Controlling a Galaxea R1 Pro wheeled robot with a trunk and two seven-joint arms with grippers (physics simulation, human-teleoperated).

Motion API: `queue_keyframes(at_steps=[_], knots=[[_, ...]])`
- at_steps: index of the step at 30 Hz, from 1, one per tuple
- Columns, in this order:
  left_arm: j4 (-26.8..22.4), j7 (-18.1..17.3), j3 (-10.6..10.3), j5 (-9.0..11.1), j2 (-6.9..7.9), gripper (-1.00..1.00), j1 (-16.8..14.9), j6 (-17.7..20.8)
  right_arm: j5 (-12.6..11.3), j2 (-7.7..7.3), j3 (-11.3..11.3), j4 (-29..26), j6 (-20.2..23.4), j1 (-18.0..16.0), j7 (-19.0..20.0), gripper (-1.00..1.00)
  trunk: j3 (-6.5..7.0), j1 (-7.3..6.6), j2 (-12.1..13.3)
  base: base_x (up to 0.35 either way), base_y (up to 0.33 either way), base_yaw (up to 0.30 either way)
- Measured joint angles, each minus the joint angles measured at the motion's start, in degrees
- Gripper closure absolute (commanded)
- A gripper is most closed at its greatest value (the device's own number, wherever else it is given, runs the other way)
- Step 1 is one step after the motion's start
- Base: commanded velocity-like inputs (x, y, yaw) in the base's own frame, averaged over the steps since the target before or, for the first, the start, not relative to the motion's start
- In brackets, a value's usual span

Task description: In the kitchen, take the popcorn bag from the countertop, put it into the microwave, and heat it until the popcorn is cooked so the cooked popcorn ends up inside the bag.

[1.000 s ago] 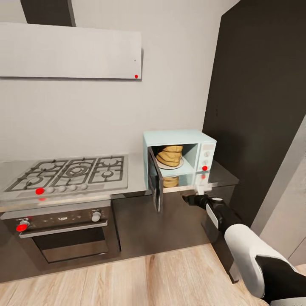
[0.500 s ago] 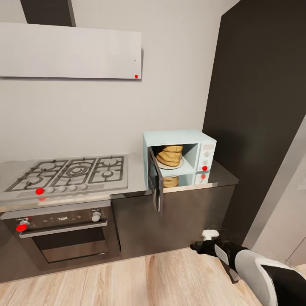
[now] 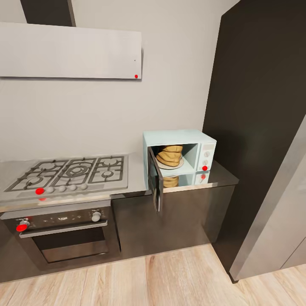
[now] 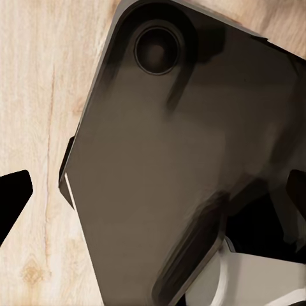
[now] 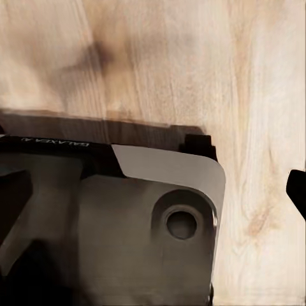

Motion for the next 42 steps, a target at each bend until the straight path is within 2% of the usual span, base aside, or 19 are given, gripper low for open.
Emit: queue_keyframes(at_steps=[6, 11, 16, 36, 42], knots=[[0.0, 0.0, 0.0, 0.0, -0.02, -1.00, 0.0, 0.0, -0.1, -0.07, -0.1, 0.1, -0.3, 4.8, -4.5, -1.00, 0.00, 0.00, 0.0, 0.000, 0.000, 0.001], [0.0, 0.0, -0.1, 0.0, -0.01, -1.00, 0.0, 0.0, 0.0, -0.26, -0.1, 0.1, -1.3, 6.1, -5.1, -1.00, -0.06, 0.00, 0.0, 0.000, 0.000, 0.134], [0.0, 0.0, -0.2, 0.0, -0.02, -1.00, 0.0, 0.0, 0.1, -0.32, 0.0, 0.1, -2.5, 6.4, -5.2, -1.00, -0.24, 0.00, 0.0, 0.000, 0.000, 0.229], [0.0, 0.0, -0.2, 0.0, -0.02, -1.00, 0.0, 0.0, 0.1, -0.31, 0.0, 0.1, -2.6, 6.4, -5.2, -1.00, -1.05, 0.00, 0.0, 0.000, 0.000, 0.238], [0.0, 0.0, -0.2, 0.0, -0.02, -1.00, 0.0, 0.0, 0.1, -0.35, 0.0, 0.1, -2.7, 6.4, -5.7, -1.00, -1.18, 0.00, 0.0, 0.000, 0.000, 0.081]])
